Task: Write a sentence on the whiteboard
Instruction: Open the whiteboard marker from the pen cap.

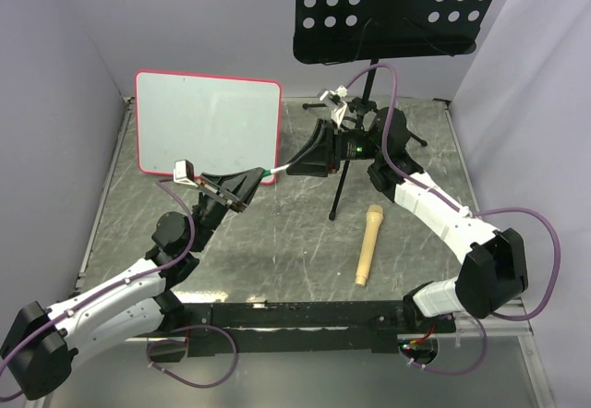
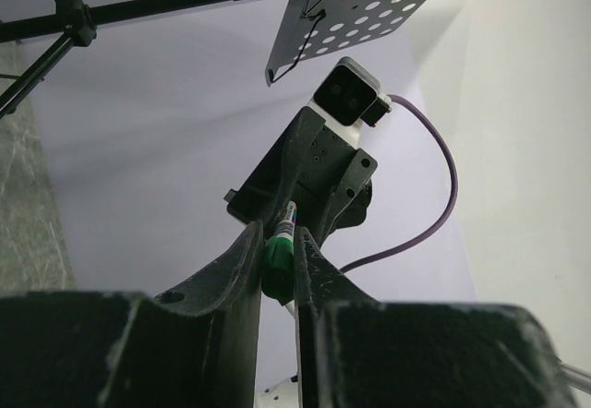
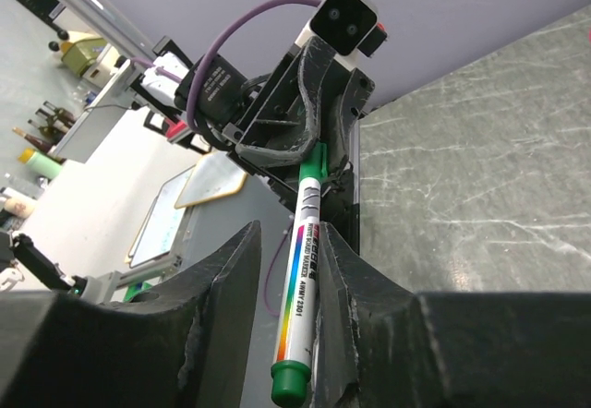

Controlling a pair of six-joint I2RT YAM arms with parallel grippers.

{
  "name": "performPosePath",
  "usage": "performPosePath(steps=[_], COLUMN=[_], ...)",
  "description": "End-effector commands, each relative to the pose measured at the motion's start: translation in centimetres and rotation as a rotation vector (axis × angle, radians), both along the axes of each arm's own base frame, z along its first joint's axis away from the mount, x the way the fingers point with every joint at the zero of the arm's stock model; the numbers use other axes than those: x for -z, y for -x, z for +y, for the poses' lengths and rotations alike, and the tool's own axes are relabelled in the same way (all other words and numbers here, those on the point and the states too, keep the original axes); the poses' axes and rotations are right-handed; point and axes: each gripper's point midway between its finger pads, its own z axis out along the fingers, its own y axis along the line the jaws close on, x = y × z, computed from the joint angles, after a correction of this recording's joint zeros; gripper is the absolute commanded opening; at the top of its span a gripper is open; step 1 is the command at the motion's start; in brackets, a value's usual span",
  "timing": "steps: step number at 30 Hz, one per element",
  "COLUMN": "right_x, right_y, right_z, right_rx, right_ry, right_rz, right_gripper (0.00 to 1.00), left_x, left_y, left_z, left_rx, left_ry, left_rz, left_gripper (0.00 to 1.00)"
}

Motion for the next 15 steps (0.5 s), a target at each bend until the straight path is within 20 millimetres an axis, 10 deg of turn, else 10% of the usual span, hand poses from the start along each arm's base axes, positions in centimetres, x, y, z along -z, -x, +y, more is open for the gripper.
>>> performPosePath(steps=[1, 15], right_x=[-2.35, -2.08], right_y=[0.16, -0.07], right_z=[0.15, 0.24], right_rx=[-0.014, -0.018], right_ry=[-0.039, -0.036], right_rz=[-0.071, -0.06], right_gripper=[0.37, 0.32], left_x=[-0.01, 0.92], left_y=[-0.11, -0.27], left_z=[0.39, 0.58], left_rx=[-0.016, -0.018], left_ry=[0.023, 0.042], left_rz=[0.016, 0.041], left_gripper=[0.01, 0.01])
